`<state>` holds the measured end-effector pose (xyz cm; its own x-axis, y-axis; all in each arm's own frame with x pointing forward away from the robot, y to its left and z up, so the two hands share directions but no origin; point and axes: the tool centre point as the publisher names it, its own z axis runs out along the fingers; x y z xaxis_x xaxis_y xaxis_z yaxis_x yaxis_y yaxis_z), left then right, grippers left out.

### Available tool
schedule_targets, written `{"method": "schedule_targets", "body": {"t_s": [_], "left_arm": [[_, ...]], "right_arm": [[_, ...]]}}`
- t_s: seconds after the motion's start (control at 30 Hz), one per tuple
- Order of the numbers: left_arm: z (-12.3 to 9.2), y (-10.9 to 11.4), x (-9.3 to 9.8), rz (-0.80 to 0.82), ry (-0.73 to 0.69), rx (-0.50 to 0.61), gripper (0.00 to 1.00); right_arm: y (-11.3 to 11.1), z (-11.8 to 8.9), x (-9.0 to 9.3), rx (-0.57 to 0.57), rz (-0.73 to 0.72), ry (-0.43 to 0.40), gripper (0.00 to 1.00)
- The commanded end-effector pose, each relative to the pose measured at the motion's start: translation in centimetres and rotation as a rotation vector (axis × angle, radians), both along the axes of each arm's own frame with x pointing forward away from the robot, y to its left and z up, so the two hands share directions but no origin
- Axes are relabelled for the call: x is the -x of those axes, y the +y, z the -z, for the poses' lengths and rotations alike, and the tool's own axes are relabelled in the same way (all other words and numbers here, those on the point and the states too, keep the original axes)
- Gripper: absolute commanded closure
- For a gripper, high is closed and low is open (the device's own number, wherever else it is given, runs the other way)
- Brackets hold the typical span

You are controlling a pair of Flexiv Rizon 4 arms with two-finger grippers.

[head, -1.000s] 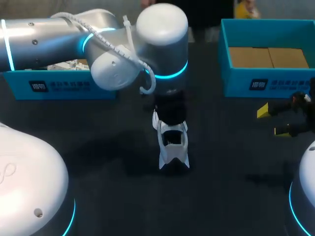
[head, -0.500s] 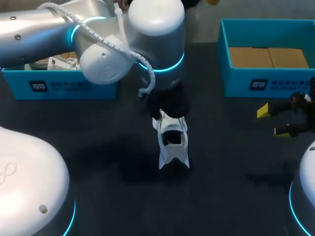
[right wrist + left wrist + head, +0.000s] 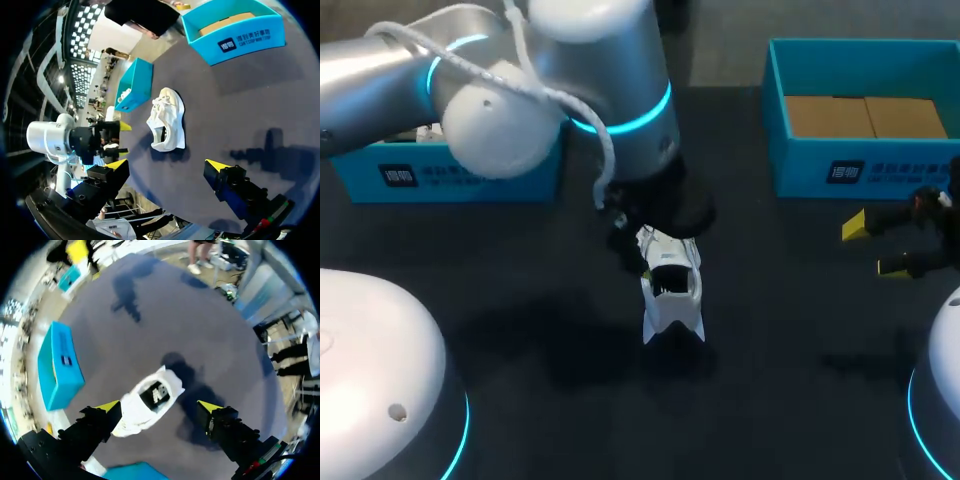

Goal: Take the shoe out of the shoebox, open the shoe tongue, remove and reinsert the insole, then place the shoe into the shoebox

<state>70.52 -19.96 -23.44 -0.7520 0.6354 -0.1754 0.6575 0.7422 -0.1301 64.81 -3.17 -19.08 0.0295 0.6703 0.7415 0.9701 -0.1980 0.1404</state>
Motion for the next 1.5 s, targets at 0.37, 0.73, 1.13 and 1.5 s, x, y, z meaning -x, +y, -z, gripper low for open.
{"method": "schedule_targets", "body": {"t_s": [0.37,0.73,1.13,1.5], "left_arm": [[-3.2,5.1,2.3,0.004,0.096,-0.180,0.00],[-3.2,5.1,2.3,0.004,0.096,-0.180,0.00],[-1.6,4.8,3.3,-0.185,0.091,-0.151,0.00],[4.7,2.7,3.5,-0.501,0.065,-0.269,0.00]], "right_arm": [[-0.1,-0.3,1.2,0.009,0.127,-0.111,0.00],[-0.1,-0.3,1.2,0.009,0.127,-0.111,0.00],[-0.1,-0.3,1.2,0.009,0.127,-0.111,0.00],[-0.1,-0.3,1.2,0.009,0.127,-0.111,0.00]]}}
